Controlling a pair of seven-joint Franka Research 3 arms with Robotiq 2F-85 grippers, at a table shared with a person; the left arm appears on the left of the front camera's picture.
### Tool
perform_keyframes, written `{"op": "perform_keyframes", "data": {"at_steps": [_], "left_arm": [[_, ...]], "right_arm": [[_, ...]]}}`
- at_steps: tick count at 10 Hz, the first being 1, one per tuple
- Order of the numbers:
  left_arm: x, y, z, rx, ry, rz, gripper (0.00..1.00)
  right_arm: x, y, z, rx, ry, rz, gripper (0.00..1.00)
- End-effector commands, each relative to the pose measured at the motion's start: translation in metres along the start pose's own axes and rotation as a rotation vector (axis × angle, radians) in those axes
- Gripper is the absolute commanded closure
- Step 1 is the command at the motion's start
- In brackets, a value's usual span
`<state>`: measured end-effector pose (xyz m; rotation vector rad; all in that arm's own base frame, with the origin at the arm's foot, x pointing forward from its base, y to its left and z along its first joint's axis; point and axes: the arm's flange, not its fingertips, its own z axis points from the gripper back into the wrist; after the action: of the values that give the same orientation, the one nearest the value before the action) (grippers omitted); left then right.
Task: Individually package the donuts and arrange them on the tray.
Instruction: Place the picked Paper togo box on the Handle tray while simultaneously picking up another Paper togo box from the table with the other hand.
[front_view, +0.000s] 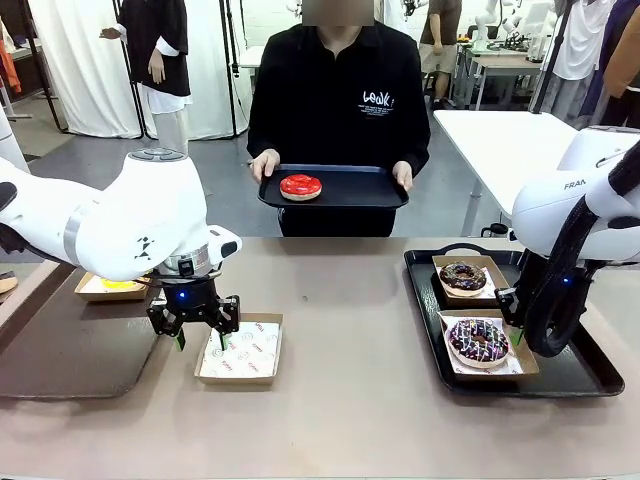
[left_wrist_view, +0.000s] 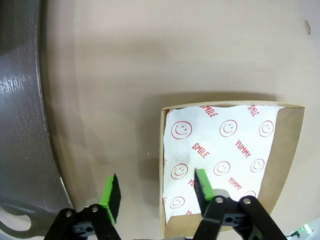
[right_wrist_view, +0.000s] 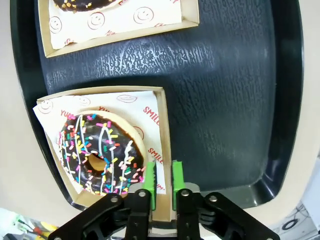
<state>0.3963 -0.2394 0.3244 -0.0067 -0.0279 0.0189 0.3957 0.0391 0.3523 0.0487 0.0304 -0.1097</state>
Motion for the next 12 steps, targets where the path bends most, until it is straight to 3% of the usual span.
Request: {"op": "perform_keyframes", "data": {"at_steps": [1,2,3,4,5,10,12], "left_arm": [[0.003,-0.001,0.002,-0.026,-0.013,-0.012,1.0],[0.003,-0.001,0.003,-0.028,-0.015,-0.009,1.0],[0.003,-0.001,0.002,-0.03,-0.012,-0.01,0.85],[0.002,-0.001,0.002,-0.031,-0.009,-0.013,0.95],[0.002,0.0,0.002,-0.032,-0.008,-0.017,1.0],[0.003,0.002,0.005,-0.04,0.001,-0.017,1.0],[0.006,0.001,0.014,-0.057,0.003,-0.024,1.0]], "right_arm": [[-0.016,-0.003,-0.01,0.028,-0.003,0.011,0.0],[-0.016,-0.003,-0.01,0.029,-0.001,0.011,0.0],[-0.016,-0.002,-0.01,0.029,0.001,0.01,0.14],[-0.016,-0.002,-0.01,0.028,0.003,0.011,0.04],[-0.015,-0.002,-0.01,0.028,0.004,0.01,0.0],[-0.016,-0.001,-0.008,0.036,-0.002,0.009,0.0],[-0.021,-0.011,0.005,0.105,-0.028,0.01,0.0]]}}
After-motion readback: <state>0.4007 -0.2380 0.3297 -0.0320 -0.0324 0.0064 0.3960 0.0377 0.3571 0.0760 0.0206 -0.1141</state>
